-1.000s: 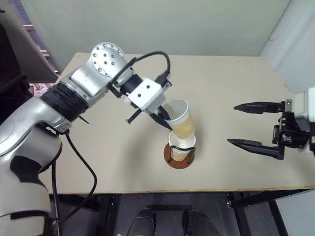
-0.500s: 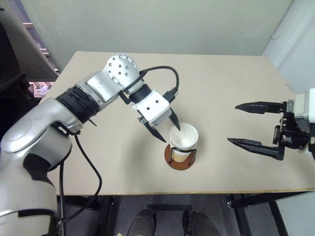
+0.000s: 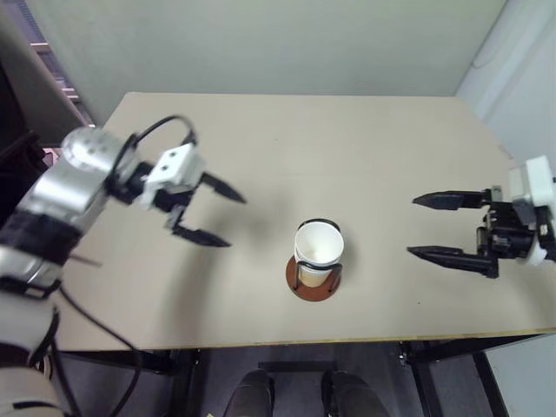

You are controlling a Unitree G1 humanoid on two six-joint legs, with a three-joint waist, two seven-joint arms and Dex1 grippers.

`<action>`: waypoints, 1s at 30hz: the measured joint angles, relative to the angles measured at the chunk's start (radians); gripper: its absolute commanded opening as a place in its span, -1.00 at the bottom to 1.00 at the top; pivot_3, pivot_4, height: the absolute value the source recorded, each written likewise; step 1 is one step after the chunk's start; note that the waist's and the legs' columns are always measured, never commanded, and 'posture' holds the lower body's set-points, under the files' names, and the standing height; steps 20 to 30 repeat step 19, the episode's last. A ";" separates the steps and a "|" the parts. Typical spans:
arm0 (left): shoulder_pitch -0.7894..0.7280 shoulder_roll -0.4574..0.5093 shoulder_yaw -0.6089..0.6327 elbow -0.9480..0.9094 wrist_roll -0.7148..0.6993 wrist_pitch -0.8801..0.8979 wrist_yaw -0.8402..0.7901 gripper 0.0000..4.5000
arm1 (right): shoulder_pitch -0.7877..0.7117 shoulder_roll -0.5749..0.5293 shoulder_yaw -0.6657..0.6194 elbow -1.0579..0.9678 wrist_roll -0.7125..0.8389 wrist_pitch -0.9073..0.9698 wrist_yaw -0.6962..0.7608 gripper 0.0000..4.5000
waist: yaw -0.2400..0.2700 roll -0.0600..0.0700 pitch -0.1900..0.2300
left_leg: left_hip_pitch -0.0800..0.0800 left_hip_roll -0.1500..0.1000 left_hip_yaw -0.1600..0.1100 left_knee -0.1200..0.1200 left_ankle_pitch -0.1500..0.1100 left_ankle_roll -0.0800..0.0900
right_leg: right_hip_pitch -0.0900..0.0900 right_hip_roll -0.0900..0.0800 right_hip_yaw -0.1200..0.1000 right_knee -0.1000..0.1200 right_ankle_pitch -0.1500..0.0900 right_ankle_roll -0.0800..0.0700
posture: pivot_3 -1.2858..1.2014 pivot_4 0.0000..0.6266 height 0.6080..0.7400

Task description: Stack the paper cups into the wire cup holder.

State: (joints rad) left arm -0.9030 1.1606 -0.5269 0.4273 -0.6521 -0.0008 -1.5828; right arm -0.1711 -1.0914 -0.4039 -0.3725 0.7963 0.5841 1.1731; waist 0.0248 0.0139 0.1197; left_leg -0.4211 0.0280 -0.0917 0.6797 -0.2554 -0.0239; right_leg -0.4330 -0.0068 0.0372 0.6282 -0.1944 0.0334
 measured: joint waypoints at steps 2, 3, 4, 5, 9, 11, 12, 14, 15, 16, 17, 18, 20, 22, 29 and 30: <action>0.106 0.034 0.070 0.040 0.008 0.040 0.001 0.97 | 0.054 -0.014 -0.026 0.082 -0.040 -0.022 0.043 0.87 | 0.006 0.000 0.000 | 0.000 0.000 -0.001 0.000 -0.001 0.001 | 0.000 -0.001 0.000 0.001 -0.001 -0.003 | 0.03 -0.52 1.00; 0.155 0.040 0.110 0.045 0.010 0.057 0.001 0.97 | 0.080 -0.018 -0.035 0.118 -0.058 -0.033 0.063 0.87 | 0.008 0.000 0.000 | 0.000 0.000 -0.002 0.000 -0.004 0.006 | 0.000 -0.001 0.000 0.002 -0.002 -0.004 | 0.03 -0.52 1.00; 0.195 0.040 0.145 0.044 0.015 0.070 0.003 0.97 | 0.093 -0.018 -0.038 0.149 -0.075 -0.041 0.078 0.87 | 0.010 0.000 0.000 | 0.000 0.000 -0.002 0.000 -0.006 0.008 | 0.000 -0.001 0.000 0.002 -0.004 -0.007 | 0.03 -0.52 1.00; 0.222 0.039 0.169 0.039 0.024 0.079 0.005 0.97 | 0.099 -0.018 -0.038 0.170 -0.086 -0.050 0.087 0.87 | 0.010 0.000 0.000 | 0.000 0.000 -0.001 0.000 -0.006 0.008 | -0.001 -0.001 0.000 0.004 -0.005 -0.010 | 0.03 -0.52 1.00; 0.301 0.037 0.271 -0.045 0.032 0.129 0.013 0.97 | 0.083 -0.018 -0.034 0.203 -0.096 -0.068 0.108 0.87 | 0.004 0.000 0.000 | 0.003 0.001 0.000 0.000 -0.005 0.007 | -0.002 -0.001 0.000 0.009 -0.007 -0.016 | 0.03 -0.52 1.00; 0.317 0.034 0.304 -0.076 0.051 0.148 0.014 0.97 | 0.073 -0.018 -0.028 0.205 -0.098 -0.072 0.116 0.87 | 0.000 0.000 0.000 | 0.004 0.001 0.000 0.000 -0.005 0.007 | -0.002 0.000 0.000 0.012 -0.008 -0.018 | 0.03 -0.52 1.00; 0.326 0.031 0.322 -0.085 0.056 0.159 0.014 0.97 | 0.069 -0.018 -0.021 0.205 -0.104 -0.074 0.117 0.87 | -0.001 0.000 0.000 | 0.005 0.001 0.000 0.000 -0.005 0.006 | -0.002 0.000 0.000 0.014 -0.009 -0.019 | 0.03 -0.52 1.00; 0.360 0.031 0.363 -0.115 0.064 0.177 0.015 0.97 | 0.064 -0.015 -0.003 0.207 -0.116 -0.075 0.118 0.87 | -0.007 0.000 0.000 | 0.006 0.001 0.001 -0.001 -0.005 0.006 | -0.001 0.000 0.000 0.015 -0.010 -0.021 | 0.03 -0.52 1.00; 0.380 0.031 0.383 -0.129 0.067 0.186 0.015 0.97 | 0.059 -0.009 0.005 0.209 -0.120 -0.076 0.118 0.87 | -0.009 0.000 0.000 | 0.007 0.002 0.001 -0.002 -0.004 0.005 | -0.001 0.000 0.000 0.015 -0.010 -0.021 | 0.03 -0.52 1.00; 0.398 0.031 0.402 -0.142 0.068 0.195 0.015 0.97 | 0.053 -0.007 0.017 0.212 -0.125 -0.077 0.118 0.87 | -0.011 0.000 0.000 | 0.008 0.002 0.001 -0.003 -0.004 0.005 | -0.002 0.000 0.000 0.015 -0.010 -0.021 | 0.03 -0.52 1.00; 0.412 0.031 0.417 -0.154 0.070 0.202 0.015 0.97 | 0.046 -0.005 0.029 0.217 -0.129 -0.077 0.118 0.87 | -0.013 0.000 0.000 | 0.008 0.002 0.001 -0.003 -0.004 0.005 | -0.001 0.000 0.000 0.015 -0.010 -0.022 | 0.03 -0.52 1.00; 0.423 0.031 0.430 -0.164 0.072 0.208 0.015 0.97 | 0.038 -0.001 0.035 0.222 -0.134 -0.078 0.118 0.87 | -0.014 0.000 0.000 | 0.008 0.002 0.001 -0.004 -0.004 0.005 | -0.002 0.000 0.000 0.015 -0.010 -0.022 | 0.03 -0.52 1.00; 0.429 0.031 0.441 -0.172 0.074 0.215 0.015 0.97 | 0.030 0.001 0.038 0.228 -0.135 -0.080 0.118 0.87 | -0.014 0.000 0.000 | 0.008 0.002 0.000 -0.005 -0.004 0.005 | -0.002 0.000 0.000 0.016 -0.010 -0.022 | 0.03 -0.52 1.00; 0.429 0.031 0.441 -0.172 0.074 0.215 0.015 0.97 | 0.030 0.001 0.038 0.228 -0.135 -0.080 0.118 0.87 | -0.014 0.000 0.000 | 0.008 0.002 0.000 -0.005 -0.004 0.005 | -0.002 0.000 0.000 0.016 -0.010 -0.022 | 0.03 -0.52 1.00; 0.429 0.031 0.441 -0.172 0.074 0.215 0.015 0.97 | 0.030 0.001 0.038 0.228 -0.135 -0.080 0.118 0.87 | -0.014 0.000 0.000 | 0.008 0.002 0.000 -0.005 -0.004 0.005 | -0.002 0.000 0.000 0.016 -0.010 -0.022 | 0.03 -0.52 1.00; 0.429 0.031 0.441 -0.172 0.074 0.215 0.015 0.97 | 0.030 0.001 0.038 0.228 -0.135 -0.080 0.118 0.87 | -0.014 0.000 0.000 | 0.008 0.002 0.000 -0.005 -0.004 0.005 | -0.002 0.000 0.000 0.016 -0.010 -0.022 | 0.03 -0.52 1.00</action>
